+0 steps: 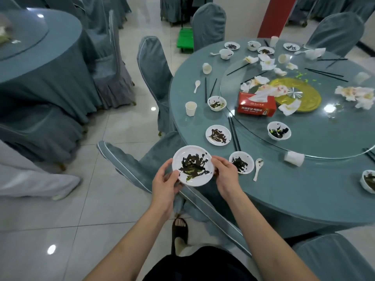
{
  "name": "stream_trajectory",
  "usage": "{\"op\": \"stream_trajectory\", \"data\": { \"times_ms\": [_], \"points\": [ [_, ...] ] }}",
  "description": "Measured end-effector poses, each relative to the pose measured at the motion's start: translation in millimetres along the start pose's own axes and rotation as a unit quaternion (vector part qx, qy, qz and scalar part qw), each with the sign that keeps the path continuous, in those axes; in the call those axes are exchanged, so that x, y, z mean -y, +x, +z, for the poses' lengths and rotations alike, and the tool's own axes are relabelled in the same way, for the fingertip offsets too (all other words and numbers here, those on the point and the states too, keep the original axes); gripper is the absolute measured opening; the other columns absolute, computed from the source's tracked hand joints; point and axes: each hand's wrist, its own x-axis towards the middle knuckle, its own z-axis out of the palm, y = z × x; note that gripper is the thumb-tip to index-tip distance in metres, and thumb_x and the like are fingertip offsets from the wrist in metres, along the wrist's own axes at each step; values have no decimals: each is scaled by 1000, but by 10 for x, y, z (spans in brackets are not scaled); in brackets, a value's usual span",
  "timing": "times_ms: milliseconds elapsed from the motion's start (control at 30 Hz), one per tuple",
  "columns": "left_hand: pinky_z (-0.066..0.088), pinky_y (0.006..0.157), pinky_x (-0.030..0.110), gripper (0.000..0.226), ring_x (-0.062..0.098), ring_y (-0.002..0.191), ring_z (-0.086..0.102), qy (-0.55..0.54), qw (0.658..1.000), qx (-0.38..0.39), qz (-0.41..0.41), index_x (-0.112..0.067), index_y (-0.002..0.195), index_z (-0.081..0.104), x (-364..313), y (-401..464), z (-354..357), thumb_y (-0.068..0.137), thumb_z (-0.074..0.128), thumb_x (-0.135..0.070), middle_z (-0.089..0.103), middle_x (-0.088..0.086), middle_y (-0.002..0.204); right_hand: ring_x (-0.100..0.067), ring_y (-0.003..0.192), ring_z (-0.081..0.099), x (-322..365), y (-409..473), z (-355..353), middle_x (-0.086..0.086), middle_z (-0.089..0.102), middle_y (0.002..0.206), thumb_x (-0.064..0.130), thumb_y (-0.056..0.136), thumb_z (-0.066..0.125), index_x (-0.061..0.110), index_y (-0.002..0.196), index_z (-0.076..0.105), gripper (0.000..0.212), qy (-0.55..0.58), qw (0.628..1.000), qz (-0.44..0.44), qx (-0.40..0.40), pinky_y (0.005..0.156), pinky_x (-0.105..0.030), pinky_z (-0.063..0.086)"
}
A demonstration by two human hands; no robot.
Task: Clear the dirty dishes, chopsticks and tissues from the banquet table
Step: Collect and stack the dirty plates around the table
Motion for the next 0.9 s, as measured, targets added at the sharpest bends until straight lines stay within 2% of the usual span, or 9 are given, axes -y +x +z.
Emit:
{"op": "stream_trajectory", "data": {
  "times_ms": [100, 267, 367, 567, 600, 667, 700, 800, 900],
  "points": [
    [60, 92, 50, 39, 25, 111, 72, 19, 1000, -7, 4, -30, 131, 63, -216, 378, -17, 99, 63, -7, 72, 6, 121, -20, 80, 64, -5, 329, 284, -9, 75, 92, 5, 93, 70, 6, 103, 75, 11, 15, 1000, 8, 7, 78, -35, 53],
    [60, 93, 52, 40, 29, 114, 69, 39, 999, -9, 13, -25, 135, 61, -517, 1021, -32, 100, 62, -7, 74, 7, 121, -21, 75, 63, -10, 864, 647, -11, 73, 88, 9, 96, 68, 3, 101, 72, 9, 66, 997, 42, -5, 74, -35, 52],
    [60, 92, 50, 41, 29, 114, 70, 37, 999, -10, 10, -24, 136, 60, -607, 1304, -20, 99, 62, -5, 73, 7, 121, -23, 76, 65, -55, 1225, 672, -12, 70, 88, 10, 96, 69, 1, 106, 68, 13, 84, 991, 83, -61, 71, -34, 55],
    [62, 84, 37, 44, 27, 111, 71, 14, 999, -26, -13, -23, 140, 57, -727, 1634, -24, 100, 61, -4, 74, 8, 120, -22, 73, 62, -235, 1860, 609, -16, 62, 87, -2, 96, 61, 1, 98, 60, 4, 107, 966, 150, -181, 64, -26, 52],
    [62, 82, 36, 44, 27, 110, 71, 14, 999, -28, -15, -23, 139, 58, -750, 1672, -32, 100, 61, -4, 74, 9, 119, -23, 76, 64, -263, 1946, 577, -18, 64, 91, -3, 97, 56, -1, 105, 60, 9, 112, 961, 161, -194, 65, -25, 53],
    [62, 81, 35, 42, 26, 106, 72, 19, 999, -29, -17, -23, 137, 59, -803, 1757, -43, 101, 59, -3, 75, 10, 117, -30, 107, 69, -352, 2142, 513, -26, 66, 121, 0, 102, 44, -6, 123, 58, 26, 147, 945, 184, -228, 80, -25, 53],
    [62, 81, 36, 41, 27, 105, 73, 22, 999, -28, -18, -23, 137, 59, -826, 1800, -52, 101, 58, -2, 75, 11, 117, -31, 117, 66, -380, 2220, 499, -26, 62, 132, 2, 102, 45, -7, 125, 57, 27, 165, 936, 193, -245, 86, -26, 53],
    [62, 84, 38, 41, 29, 105, 72, 31, 999, -26, -20, -21, 137, 59, -875, 1892, -81, 101, 58, -1, 75, 12, 117, -31, 104, 70, -364, 2335, 526, -26, 66, 124, 5, 96, 65, -5, 106, 55, 18, 161, 921, 190, -300, 91, -32, 57],
    [63, 84, 39, 42, 28, 103, 73, 33, 999, -23, -25, -20, 138, 58, -925, 1968, -110, 101, 58, -1, 74, 14, 117, -32, 107, 70, -368, 2401, 553, -26, 67, 124, 6, 96, 67, -5, 103, 55, 18, 177, 912, 183, -321, 91, -33, 58]
  ]
}}
